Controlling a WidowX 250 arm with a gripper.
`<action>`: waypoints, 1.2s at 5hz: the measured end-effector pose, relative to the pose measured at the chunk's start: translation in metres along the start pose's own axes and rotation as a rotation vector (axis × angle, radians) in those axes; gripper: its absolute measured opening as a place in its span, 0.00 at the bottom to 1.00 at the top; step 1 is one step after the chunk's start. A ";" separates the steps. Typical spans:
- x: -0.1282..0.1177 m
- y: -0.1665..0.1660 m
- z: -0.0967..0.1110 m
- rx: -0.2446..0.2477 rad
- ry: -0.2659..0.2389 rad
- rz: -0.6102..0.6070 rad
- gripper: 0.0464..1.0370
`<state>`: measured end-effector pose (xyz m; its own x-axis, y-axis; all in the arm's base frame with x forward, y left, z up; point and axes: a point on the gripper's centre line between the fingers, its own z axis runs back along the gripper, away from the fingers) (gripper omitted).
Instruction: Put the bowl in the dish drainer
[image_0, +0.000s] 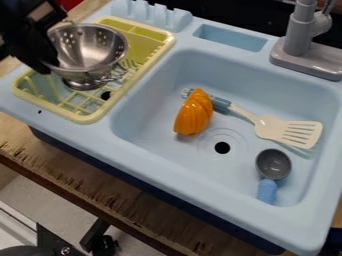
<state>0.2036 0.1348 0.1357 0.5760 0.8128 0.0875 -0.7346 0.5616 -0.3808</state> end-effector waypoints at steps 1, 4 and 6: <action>-0.010 -0.002 -0.013 0.033 -0.015 0.132 0.01; -0.010 -0.002 -0.038 0.008 -0.114 0.277 0.01; -0.011 -0.002 -0.040 0.016 -0.122 0.300 0.03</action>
<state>0.2130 0.1183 0.0985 0.2862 0.9545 0.0837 -0.8714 0.2957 -0.3915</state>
